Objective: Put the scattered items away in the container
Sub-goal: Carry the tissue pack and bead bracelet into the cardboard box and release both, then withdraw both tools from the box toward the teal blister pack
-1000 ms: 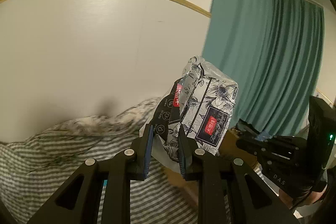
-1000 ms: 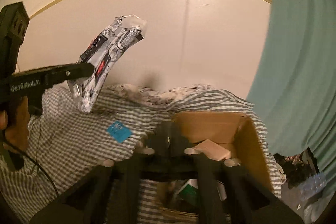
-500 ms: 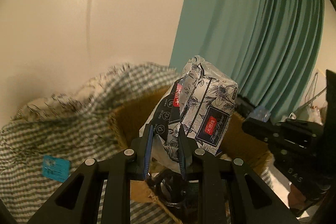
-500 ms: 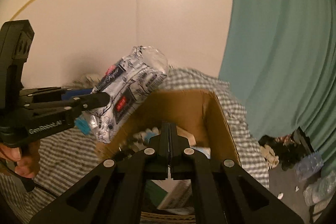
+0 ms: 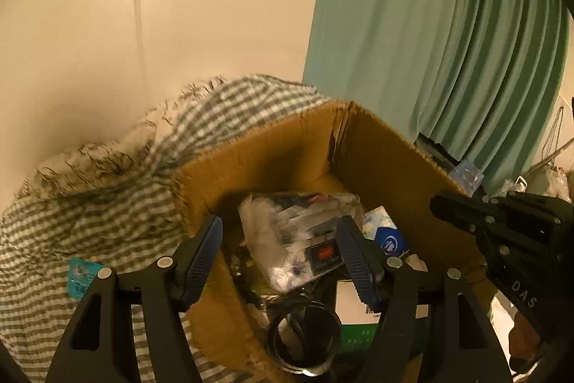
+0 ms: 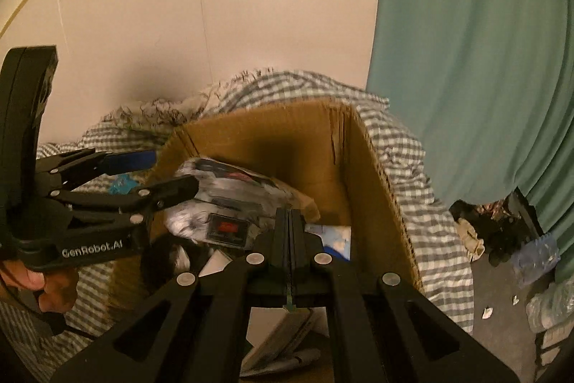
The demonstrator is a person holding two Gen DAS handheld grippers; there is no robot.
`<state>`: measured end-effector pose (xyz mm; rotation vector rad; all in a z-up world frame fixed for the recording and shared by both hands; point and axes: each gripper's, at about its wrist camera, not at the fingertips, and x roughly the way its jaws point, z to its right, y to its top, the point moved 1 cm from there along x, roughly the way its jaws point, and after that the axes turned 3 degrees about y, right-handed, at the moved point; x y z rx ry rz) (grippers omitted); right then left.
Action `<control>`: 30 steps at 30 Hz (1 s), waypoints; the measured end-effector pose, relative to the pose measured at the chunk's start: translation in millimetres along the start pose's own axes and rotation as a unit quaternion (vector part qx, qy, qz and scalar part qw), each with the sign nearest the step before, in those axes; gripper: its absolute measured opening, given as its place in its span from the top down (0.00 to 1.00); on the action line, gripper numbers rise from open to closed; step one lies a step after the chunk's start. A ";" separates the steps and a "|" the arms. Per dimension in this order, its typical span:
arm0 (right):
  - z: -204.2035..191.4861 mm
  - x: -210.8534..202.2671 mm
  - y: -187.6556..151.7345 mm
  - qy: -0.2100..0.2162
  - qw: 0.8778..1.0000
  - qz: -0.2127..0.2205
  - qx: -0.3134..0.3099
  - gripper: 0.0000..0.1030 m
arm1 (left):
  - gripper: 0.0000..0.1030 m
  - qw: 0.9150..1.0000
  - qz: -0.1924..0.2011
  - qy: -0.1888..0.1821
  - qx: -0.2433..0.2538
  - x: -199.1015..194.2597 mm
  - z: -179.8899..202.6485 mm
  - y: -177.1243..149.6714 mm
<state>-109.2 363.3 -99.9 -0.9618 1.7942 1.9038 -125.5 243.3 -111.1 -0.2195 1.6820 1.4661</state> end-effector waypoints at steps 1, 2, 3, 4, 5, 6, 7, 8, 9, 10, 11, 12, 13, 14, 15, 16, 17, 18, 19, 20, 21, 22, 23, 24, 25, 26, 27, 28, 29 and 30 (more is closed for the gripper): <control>-2.9 -2.2 3.5 0.000 1.000 0.004 -0.001 1.00 | 0.33 1.000 0.003 0.001 -0.003 -5.9 -3.3 1.7; -6.6 -6.5 6.4 -0.001 1.000 0.009 -0.003 1.00 | 0.33 1.000 0.007 0.003 -0.007 -11.5 -7.3 3.4; -10.5 -10.3 9.5 -0.001 1.000 0.014 -0.005 1.00 | 0.33 1.000 0.012 0.006 -0.012 -20.7 -11.5 5.3; -15.8 -16.0 12.6 0.000 1.000 0.020 -0.008 1.00 | 0.32 1.000 0.015 0.007 -0.015 -24.9 -14.9 7.0; -21.2 -21.5 14.8 0.001 1.000 0.025 -0.012 1.00 | 0.30 1.000 0.022 0.010 -0.019 -34.9 -20.2 8.7; -26.6 -25.5 17.7 0.000 0.999 0.030 -0.015 1.00 | 0.28 0.999 0.030 0.015 -0.022 -45.5 -25.7 10.1; -31.3 -28.8 20.5 0.000 0.999 0.035 -0.019 1.00 | 0.24 0.999 0.035 0.019 -0.024 -49.2 -30.4 11.8; -38.4 -34.0 23.8 0.001 0.999 0.041 -0.024 1.00 | 0.21 0.998 0.044 0.027 -0.025 -60.9 -36.0 13.0; -45.0 -38.0 27.3 0.002 0.999 0.045 -0.027 1.00 | 0.20 0.998 0.051 0.031 -0.026 -69.6 -40.1 13.8; -51.6 -42.0 29.9 0.003 0.998 0.050 -0.030 1.00 | 0.18 0.997 0.057 0.036 -0.028 -79.4 -45.5 14.9; -60.1 -47.8 33.3 0.007 0.998 0.055 -0.033 1.00 | 0.17 0.997 0.065 0.041 -0.031 -90.5 -51.7 15.6; -65.0 -50.4 35.4 0.008 0.998 0.058 -0.035 1.00 | 0.17 0.996 0.073 0.046 -0.036 -102.7 -59.2 16.0; -71.5 -54.7 37.4 0.010 0.997 0.063 -0.038 1.00 | 0.16 0.995 0.080 0.050 -0.039 -112.6 -65.6 16.4; -79.0 -59.2 40.4 0.012 0.997 0.068 -0.041 1.00 | 0.13 0.994 0.085 0.054 -0.042 -120.5 -71.6 16.3; -86.4 -62.8 43.7 0.014 0.996 0.073 -0.045 1.00 | 0.10 0.993 0.092 0.062 -0.046 -130.8 -79.1 16.3; -91.3 -65.0 46.8 0.017 0.996 0.075 -0.046 1.00 | 0.04 0.991 0.098 0.070 -0.050 -139.7 -86.2 16.2; -98.4 -68.0 50.6 0.021 0.996 0.079 -0.047 1.00 | 0.01 0.990 0.105 0.078 -0.055 -147.1 -92.2 15.6; -106.0 -70.9 54.7 0.024 0.995 0.084 -0.049 1.00 | 0.01 0.988 0.115 0.087 -0.061 -156.5 -100.7 14.5; -111.2 -73.2 57.2 0.026 0.995 0.087 -0.049 0.96 | 0.00 0.986 0.122 0.092 -0.066 -164.9 -107.8 13.3; -120.4 -76.4 61.6 0.030 0.994 0.093 -0.051 0.86 | 0.00 0.985 0.126 0.097 -0.068 -170.2 -114.2 12.7; -125.1 -78.9 61.7 0.032 0.993 0.097 -0.052 0.77 | 0.00 0.984 0.129 0.103 -0.070 -175.5 -121.6 11.4; -132.3 -81.1 63.6 0.034 0.993 0.103 -0.054 0.60 | 0.00 0.983 0.132 0.109 -0.071 -180.0 -127.4 9.5; -140.0 -84.0 65.5 0.036 0.992 0.111 -0.057 0.49 | 0.00 0.981 0.135 0.117 -0.073 -185.4 -136.2 7.6; -146.9 -86.9 66.3 0.037 0.990 0.120 -0.060 0.47 | 0.00 0.980 0.138 0.124 -0.077 -189.8 -145.4 5.4; -155.6 -89.3 67.3 0.040 0.989 0.130 -0.065 0.43 | 0.00 0.978 0.139 0.130 -0.082 -192.6 -153.9 3.8; -162.6 -90.2 67.5 0.043 0.988 0.134 -0.070 0.37 | 0.00 0.977 0.139 0.135 -0.087 -194.9 -161.1 1.1; -171.0 -89.6 68.2 0.046 0.986 0.138 -0.076 0.32 | 0.00 0.976 0.137 0.141 -0.096 -196.1 -171.3 -1.2; -175.9 -87.9 68.6 0.048 0.986 0.140 -0.079 0.20 | 0.00 0.974 0.135 0.147 -0.104 -196.4 -180.0 -3.6; -183.4 -84.8 68.8 0.051 0.985 0.144 -0.080 0.12 | 0.00 0.973 0.133 0.151 -0.110 -194.8 -186.1 -5.8; -187.4 -82.2 68.9 0.054 0.984 0.147 -0.080 0.09 | 0.00 0.972 0.130 0.155 -0.116 -192.5 -194.7 -8.4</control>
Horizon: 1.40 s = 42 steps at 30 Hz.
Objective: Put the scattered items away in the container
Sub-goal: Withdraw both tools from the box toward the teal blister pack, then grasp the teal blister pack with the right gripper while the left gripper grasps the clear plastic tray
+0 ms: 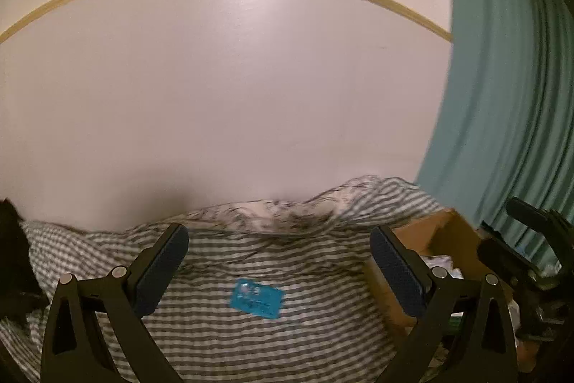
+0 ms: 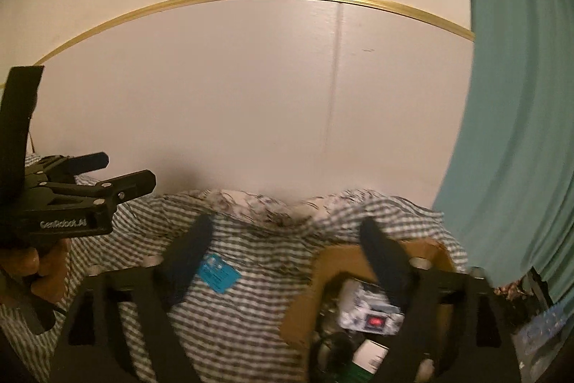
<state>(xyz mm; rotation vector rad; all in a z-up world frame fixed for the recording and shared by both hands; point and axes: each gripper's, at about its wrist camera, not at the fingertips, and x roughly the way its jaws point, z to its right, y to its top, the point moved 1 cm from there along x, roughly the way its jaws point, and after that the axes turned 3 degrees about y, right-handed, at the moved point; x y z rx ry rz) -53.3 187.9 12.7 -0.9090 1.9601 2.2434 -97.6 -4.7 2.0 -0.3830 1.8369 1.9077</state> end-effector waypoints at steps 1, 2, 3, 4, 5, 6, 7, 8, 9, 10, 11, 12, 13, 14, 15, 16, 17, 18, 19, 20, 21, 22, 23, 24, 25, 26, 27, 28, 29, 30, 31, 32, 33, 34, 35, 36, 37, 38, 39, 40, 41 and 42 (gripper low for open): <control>-5.3 4.6 -1.0 0.005 1.000 0.005 0.000 0.06 | 0.00 1.000 -0.002 0.003 -0.001 2.6 -4.3 -1.8; -8.3 8.5 -1.8 0.010 1.000 0.008 -0.002 0.04 | 0.00 1.000 -0.004 0.008 -0.003 7.3 -11.4 -3.3; -12.8 15.0 -2.8 0.014 1.000 0.008 -0.004 0.03 | 0.00 1.000 -0.006 0.014 -0.003 12.8 -17.8 -5.2; -17.2 21.6 -3.6 0.018 1.000 0.006 -0.007 0.01 | 0.00 1.000 -0.008 0.018 -0.003 16.3 -21.3 -7.2; -21.7 28.9 -5.2 0.023 1.000 0.004 -0.011 0.00 | 0.00 1.000 -0.011 0.026 -0.001 23.1 -26.4 -10.6; -26.1 37.2 -6.8 0.028 0.999 0.002 -0.015 0.00 | 0.00 0.999 -0.016 0.036 0.005 30.9 -30.3 -14.6; -28.4 46.2 -7.7 0.031 0.999 -0.001 -0.020 0.00 | 0.00 0.999 -0.020 0.047 0.011 40.1 -31.3 -19.2; -32.8 55.5 -9.6 0.032 0.999 -0.004 -0.027 0.00 | 0.00 0.998 -0.025 0.056 0.016 48.2 -33.5 -23.4; -36.4 64.2 -11.8 0.029 0.999 -0.006 -0.033 0.00 | 0.00 0.997 -0.030 0.061 0.021 56.1 -35.4 -28.7; -38.0 72.2 -14.7 0.025 0.999 -0.008 -0.037 0.00 | 0.00 0.997 -0.034 0.064 0.024 61.8 -38.0 -32.6; -41.6 81.6 -18.1 0.025 0.999 -0.012 -0.041 0.00 | 0.00 0.997 -0.040 0.067 0.027 73.0 -41.5 -38.3; -44.2 91.3 -21.8 0.028 0.999 -0.018 -0.042 0.00 | 0.00 0.996 -0.045 0.067 0.028 81.0 -45.4 -42.4; -44.4 99.8 -25.6 0.033 0.998 -0.025 -0.040 0.00 | 0.00 0.996 -0.052 0.066 0.029 87.9 -48.1 -46.2; -46.0 110.5 -30.4 0.038 0.998 -0.035 -0.038 0.00 | 0.00 0.996 -0.060 0.064 0.031 96.2 -50.0 -50.5; -46.1 119.6 -34.5 0.042 0.997 -0.044 -0.037 0.00 | 0.00 0.995 -0.065 0.063 0.034 100.8 -52.0 -52.5; -46.9 127.0 -39.2 0.045 0.997 -0.051 -0.036 0.00 | 0.00 0.995 -0.070 0.063 0.038 108.0 -53.4 -56.1; -47.6 136.2 -45.1 0.049 0.996 -0.059 -0.035 0.00 | 0.00 0.994 -0.075 0.062 0.040 116.4 -55.5 -60.8; -48.5 144.7 -51.1 0.052 0.996 -0.067 -0.035 0.00 | 0.00 0.994 -0.079 0.060 0.041 122.1 -56.9 -63.6; -50.3 154.6 -55.4 0.053 0.995 -0.075 -0.035 0.00 | 0.01 0.994 -0.085 0.057 0.041 129.4 -59.0 -68.2; -52.1 164.5 -61.0 0.053 0.994 -0.086 -0.036 0.00 | 0.03 0.993 -0.093 0.056 0.042 137.6 -62.4 -73.3; -53.9 175.3 -67.5 0.051 0.993 -0.100 -0.036 0.00 | 0.04 0.993 -0.099 0.056 0.042 143.9 -65.2 -77.0; -55.3 182.8 -72.4 0.050 0.992 -0.111 -0.035 0.00 | 0.10 0.991 -0.111 0.054 0.042 154.3 -69.8 -83.9; -57.3 194.4 -80.2 0.052 0.990 -0.124 -0.034 0.00 | 0.16 0.990 -0.121 0.054 0.041 161.9 -73.6 -89.0; -61.6 203.6 -86.9 0.055 0.988 -0.138 -0.035 0.00 | 0.18 0.989 -0.135 0.054 0.039 171.1 -78.7 -95.8; -64.5 213.2 -93.5 0.055 0.986 -0.153 -0.039 0.00 | 0.20 0.987 -0.148 0.057 0.035 179.3 -82.8 -102.2; -68.8 224.3 -101.5 0.054 0.983 -0.169 -0.046 0.00 | 0.22 0.985 -0.158 0.059 0.031 185.9 -86.2 -107.8; -73.0 234.1 -108.4 0.056 0.980 -0.184 -0.052 0.00 | 0.23 0.983 -0.173 0.060 0.028 194.5 -90.4 -115.5; -76.6 238.5 -112.1 0.059 0.978 -0.193 -0.057 0.00 | 0.24 0.982 -0.180 0.060 0.026 198.9 -93.1 -120.3; -80.5 248.2 -117.8 0.062 0.975 -0.205 -0.063 0.00 | 0.28 0.980 -0.191 0.059 0.026 206.0 -96.0 -127.3; -83.1 257.3 -123.0 0.064 0.972 -0.214 -0.068 0.00 | 0.29 0.978 -0.198 0.059 0.026 210.7 -97.7 -132.6; -86.3 264.1 -126.1 0.066 0.970 -0.222 -0.074 0.00 | 0.32 0.976 -0.206 0.058 0.026 215.3 -99.5 -138.1; -89.8 272.8 -130.4 0.068 0.967 -0.230 -0.081 0.00 | 0.32 0.975 -0.215 0.056 0.027 220.5 -101.4 -143.5; -92.2 280.4 -133.8 0.070 0.965 -0.239 -0.086 0.00 | 0.32 0.973 -0.221 0.056 0.027 224.8 -103.1 -148.0; -96.9 291.2 -139.8 0.075 0.959 -0.256 -0.095 0.01 | 0.32 0.973 -0.224 0.058 0.027 227.9 -104.9 -150.9; -100.8 295.3 -142.3 0.076 0.955 -0.266 -0.103 0.01 | 0.32 0.972 -0.227 0.059 0.026 230.7 -106.7 -153.3; -104.7 301.9 -146.8 0.075 0.951 -0.277 -0.113 0.01 | 0.32 0.971 -0.230 0.058 0.025 233.0 -108.0 -154.9; -107.4 307.7 -150.7 0.074 0.948 -0.284 -0.120 0.01 | 0.32 0.971 -0.232 0.058 0.024 235.1 -109.7 -156.1; -110.4 314.3 -155.5 0.072 0.945 -0.292 -0.126 0.01 | 0.32 0.971 -0.232 0.058 0.024 236.5 -110.7 -156.7; -113.4 320.6 -160.3 0.074 0.941 -0.303 -0.131 0.01 | 0.32 0.970 -0.233 0.059 0.024 237.6 -111.5 -157.1; -115.7 324.9 -163.9 0.075 0.938 -0.310 -0.136 0.01 | 0.32 0.970 -0.233 0.058 0.024 238.5 -112.9 -158.1; -118.1 329.9 -168.2 0.074 0.935 -0.316 -0.142 0.01 | 0.32 0.970 -0.234 0.059 0.024 238.9 -113.5 -158.8; -119.4 334.0 -171.6 0.071 0.934 -0.319 -0.146 0.01 | 0.32 0.970 -0.236 0.059 0.025 239.3 -114.1 -159.5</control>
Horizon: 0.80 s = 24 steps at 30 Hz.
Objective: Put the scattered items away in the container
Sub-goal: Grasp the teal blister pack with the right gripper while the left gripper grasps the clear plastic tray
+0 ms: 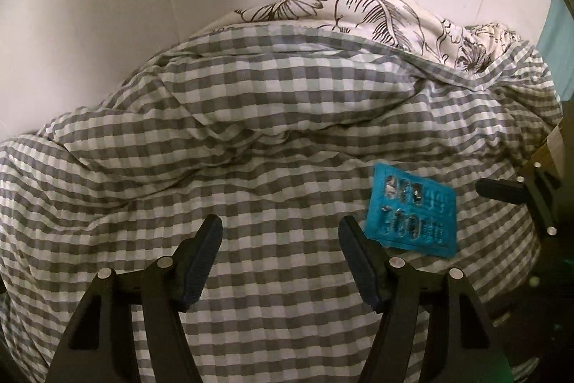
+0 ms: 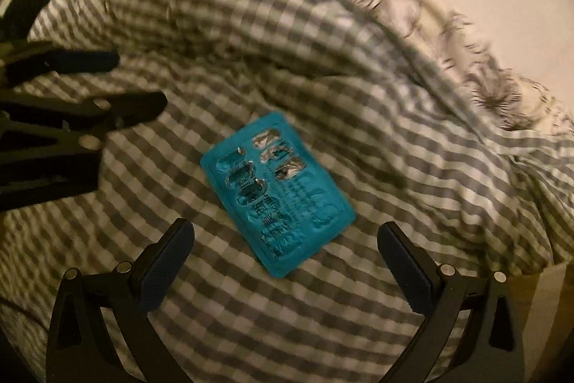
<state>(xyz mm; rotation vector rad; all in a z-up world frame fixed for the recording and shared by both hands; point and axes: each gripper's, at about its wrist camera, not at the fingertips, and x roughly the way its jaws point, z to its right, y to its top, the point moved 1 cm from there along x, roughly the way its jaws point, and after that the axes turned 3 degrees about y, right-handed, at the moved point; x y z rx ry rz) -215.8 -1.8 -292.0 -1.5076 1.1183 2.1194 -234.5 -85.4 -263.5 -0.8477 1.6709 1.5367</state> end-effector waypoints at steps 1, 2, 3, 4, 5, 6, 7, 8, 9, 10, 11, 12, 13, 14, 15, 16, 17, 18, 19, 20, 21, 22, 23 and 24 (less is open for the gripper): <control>-0.2 4.9 0.4 -0.004 1.000 -0.004 -0.001 0.02 | 0.32 1.000 -0.002 0.000 0.000 0.5 -0.7 -1.1; 0.7 11.0 1.0 -0.007 1.000 -0.010 -0.001 0.12 | 0.32 1.000 -0.002 -0.001 0.000 0.4 -1.0 -1.7; 2.4 14.2 1.5 -0.008 1.000 -0.012 0.003 0.20 | 0.32 1.000 -0.002 -0.002 0.001 -0.2 -1.2 -2.8; 4.2 16.3 1.8 -0.005 1.000 -0.014 0.008 0.36 | 0.32 1.000 -0.002 -0.002 0.001 0.2 -2.0 -2.6; 5.3 17.6 1.9 -0.002 1.000 -0.018 0.011 0.48 | 0.32 1.000 -0.003 -0.004 0.002 -1.3 -1.6 -3.7; 5.8 17.1 1.7 0.001 1.000 -0.018 0.012 0.52 | 0.32 1.000 -0.002 -0.004 0.003 -1.0 -1.6 -4.3; 5.4 14.8 1.3 0.001 1.000 -0.014 0.010 0.59 | 0.32 1.000 -0.002 -0.004 0.004 -2.7 -0.9 -4.6; 4.0 10.0 0.3 -0.003 1.000 -0.007 0.004 0.71 | 0.32 1.000 -0.001 -0.004 0.004 -5.3 0.2 -4.5; 1.7 3.6 -1.1 -0.012 1.000 0.003 -0.005 0.74 | 0.32 1.000 0.001 -0.005 0.004 -9.2 1.2 -3.8; 0.1 -3.1 -2.4 -0.023 1.000 0.012 -0.013 0.82 | 0.32 1.000 0.004 -0.007 0.004 -13.4 2.1 -2.5; 0.0 -8.5 -3.5 -0.032 0.999 0.019 -0.015 0.85 | 0.32 1.000 0.008 -0.008 0.004 -17.0 2.4 -1.7; 2.0 -15.6 -4.8 -0.037 0.999 0.026 -0.012 0.86 | 0.32 1.000 0.014 -0.010 0.005 -24.1 4.9 -1.3; 4.9 -20.7 -5.7 -0.040 0.999 0.030 -0.006 0.89 | 0.32 1.000 0.020 -0.010 0.007 -30.9 7.6 -1.3; 9.4 -27.4 -6.9 -0.041 0.999 0.034 0.004 0.91 | 0.33 1.000 0.026 -0.011 0.008 -36.8 8.6 0.1; 13.6 -33.6 -7.9 -0.043 0.998 0.039 0.012 0.92 | 0.33 0.999 0.033 -0.012 0.010 -45.1 11.6 0.6; 17.7 -40.5 -9.1 -0.045 0.998 0.045 0.019 0.93 | 0.33 0.999 0.036 -0.012 0.011 -48.4 12.7 4.3; 22.5 -50.0 -10.7 -0.045 0.997 0.051 0.027 0.93 | 0.33 0.999 0.042 -0.013 0.013 -56.5 14.1 5.7; 24.8 -55.8 -11.9 -0.044 0.997 0.054 0.032 0.93 | 0.33 0.999 0.049 -0.016 0.014 -66.0 17.0 6.2; 27.0 -63.1 -13.4 -0.041 0.997 0.056 0.036 0.93 | 0.34 0.998 0.054 -0.018 0.015 -71.8 18.8 9.4; 28.5 -72.1 -15.3 -0.034 0.997 0.058 0.040 0.93 | 0.34 0.998 0.058 -0.020 0.016 -76.7 21.7 11.7; 29.5 -81.2 -17.4 -0.028 0.997 0.061 0.044 0.93 | 0.34 0.998 0.064 -0.021 0.017 -85.7 26.0 13.0; 27.1 -89.5 -18.7 -0.024 0.996 0.066 0.047 0.93 | 0.34 0.997 0.069 -0.023 0.017 -89.2 27.8 13.5; 27.3 -98.7 -19.4 -0.022 0.996 0.072 0.048 0.93 | 0.34 0.997 0.076 -0.025 0.017 -97.6 31.4 13.5; 26.7 -109.6 -21.1 -0.022 0.996 0.079 0.048 0.93 | 0.34 0.996 0.083 -0.027 0.018 -105.8 35.1 13.6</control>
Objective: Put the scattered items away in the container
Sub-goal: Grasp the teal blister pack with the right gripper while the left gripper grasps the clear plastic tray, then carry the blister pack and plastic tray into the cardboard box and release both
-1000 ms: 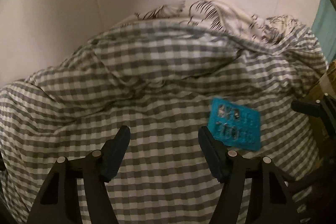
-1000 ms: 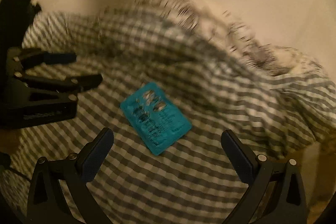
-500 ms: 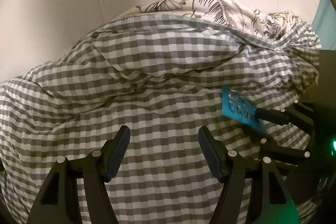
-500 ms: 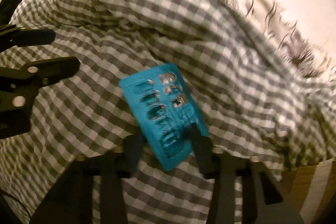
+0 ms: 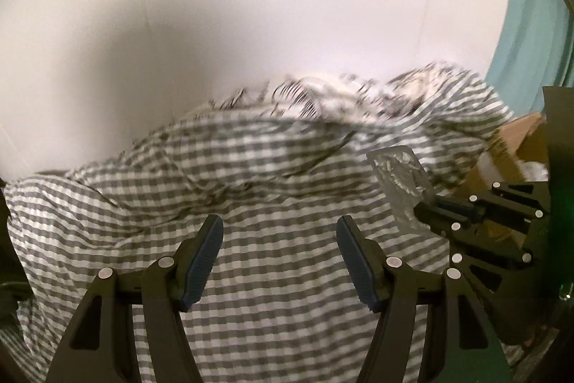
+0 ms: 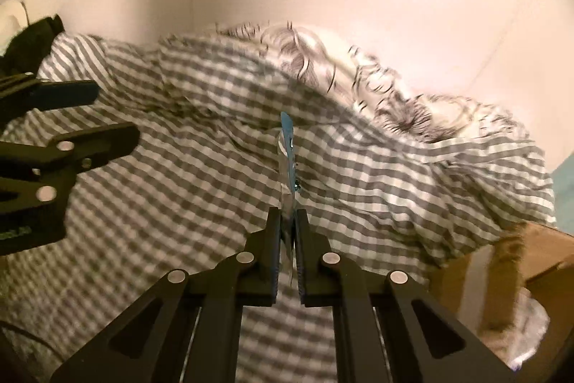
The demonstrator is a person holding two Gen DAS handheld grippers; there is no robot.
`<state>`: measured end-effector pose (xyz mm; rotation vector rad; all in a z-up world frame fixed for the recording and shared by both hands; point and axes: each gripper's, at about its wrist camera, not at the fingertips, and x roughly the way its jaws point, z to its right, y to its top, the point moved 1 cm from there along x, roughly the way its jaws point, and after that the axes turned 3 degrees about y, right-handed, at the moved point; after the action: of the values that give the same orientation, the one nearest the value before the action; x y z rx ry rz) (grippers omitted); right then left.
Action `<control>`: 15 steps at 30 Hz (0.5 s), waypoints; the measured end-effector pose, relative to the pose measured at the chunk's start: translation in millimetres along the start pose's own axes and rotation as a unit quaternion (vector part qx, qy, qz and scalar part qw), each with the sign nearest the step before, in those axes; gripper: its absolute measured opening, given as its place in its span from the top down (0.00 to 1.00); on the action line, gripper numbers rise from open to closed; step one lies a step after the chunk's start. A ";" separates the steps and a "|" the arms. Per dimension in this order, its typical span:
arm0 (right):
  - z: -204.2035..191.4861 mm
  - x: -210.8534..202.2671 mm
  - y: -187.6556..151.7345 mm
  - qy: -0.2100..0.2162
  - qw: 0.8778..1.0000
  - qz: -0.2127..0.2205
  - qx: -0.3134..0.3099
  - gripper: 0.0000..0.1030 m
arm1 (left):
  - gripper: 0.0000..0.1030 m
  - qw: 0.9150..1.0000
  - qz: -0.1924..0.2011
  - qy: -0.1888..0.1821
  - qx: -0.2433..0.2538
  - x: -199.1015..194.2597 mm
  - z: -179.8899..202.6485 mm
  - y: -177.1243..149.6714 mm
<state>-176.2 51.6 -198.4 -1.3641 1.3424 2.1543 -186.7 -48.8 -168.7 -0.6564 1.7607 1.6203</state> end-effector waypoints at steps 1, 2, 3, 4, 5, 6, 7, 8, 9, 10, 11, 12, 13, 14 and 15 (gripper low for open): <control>-3.6 -4.3 4.2 0.001 1.000 0.004 0.001 0.93 | 0.34 1.000 0.005 -0.003 0.000 -7.7 3.1 1.6; -3.6 -14.9 3.5 0.002 1.000 0.009 0.002 0.94 | 0.34 1.000 0.009 -0.004 0.000 -13.9 7.2 3.1; -3.4 -23.6 5.7 0.004 1.000 0.013 0.004 0.94 | 0.34 1.000 0.014 -0.005 -0.001 -21.5 9.7 4.0; -3.7 -32.5 4.2 0.005 1.000 0.019 0.005 0.94 | 0.34 1.000 0.023 -0.006 -0.002 -32.1 13.2 5.6; -3.1 -44.2 3.2 0.005 1.000 0.026 0.007 0.94 | 0.34 1.000 0.029 -0.006 -0.004 -39.1 16.2 6.1; -3.3 -52.6 3.2 0.004 0.999 0.032 0.008 0.94 | 0.34 0.999 0.037 -0.008 -0.004 -49.3 19.7 7.6; -1.6 -60.3 3.6 0.003 0.999 0.038 0.009 0.94 | 0.34 0.999 0.041 -0.010 -0.005 -54.9 22.3 8.3; -0.7 -73.1 2.9 0.002 0.999 0.046 0.011 0.94 | 0.34 0.999 0.051 -0.013 -0.006 -67.1 26.4 9.9; 0.0 -84.9 3.1 0.000 0.999 0.052 0.012 0.94 | 0.34 0.998 0.058 -0.015 -0.006 -76.2 29.6 11.3; 1.1 -98.2 1.3 -0.003 0.998 0.062 0.012 0.94 | 0.34 0.998 0.063 -0.019 -0.004 -85.0 33.1 12.9; 2.3 -107.8 -0.5 -0.005 0.997 0.070 0.011 0.93 | 0.34 0.997 0.068 -0.022 -0.003 -92.5 36.2 14.0; 3.5 -120.9 -3.0 -0.009 0.997 0.081 0.009 0.93 | 0.34 0.997 0.077 -0.023 -0.001 -103.2 40.2 15.2; 4.5 -131.3 -5.3 -0.011 0.996 0.090 0.008 0.93 | 0.34 0.996 0.086 -0.023 0.000 -112.9 43.7 15.8; 4.8 -143.6 -7.8 -0.016 0.995 0.101 0.005 0.93 | 0.34 0.995 0.092 -0.025 0.002 -119.9 46.6 15.9; 5.0 -156.2 -10.6 -0.021 0.993 0.112 0.002 0.93 | 0.34 0.995 0.097 -0.026 0.002 -126.5 49.4 16.7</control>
<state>-90.4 99.0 -76.3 -1.2105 1.5493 2.3048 -108.7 -6.2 -64.7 -0.4463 1.8364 1.7452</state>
